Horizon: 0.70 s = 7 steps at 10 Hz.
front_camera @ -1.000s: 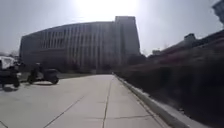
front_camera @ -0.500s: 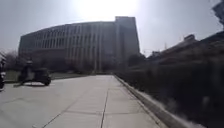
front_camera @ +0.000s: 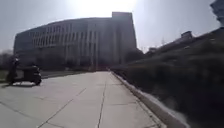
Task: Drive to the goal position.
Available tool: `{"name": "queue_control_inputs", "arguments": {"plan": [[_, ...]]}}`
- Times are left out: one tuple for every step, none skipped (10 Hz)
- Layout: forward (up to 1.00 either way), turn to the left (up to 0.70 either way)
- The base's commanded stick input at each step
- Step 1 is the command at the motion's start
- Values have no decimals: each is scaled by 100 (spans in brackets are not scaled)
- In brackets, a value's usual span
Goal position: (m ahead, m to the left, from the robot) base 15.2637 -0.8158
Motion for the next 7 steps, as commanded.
{"name": "queue_control_inputs", "arguments": {"plan": [[100, 20], [100, 10], [100, 0], [100, 0], [100, 0], [100, 0], [100, 0]]}}
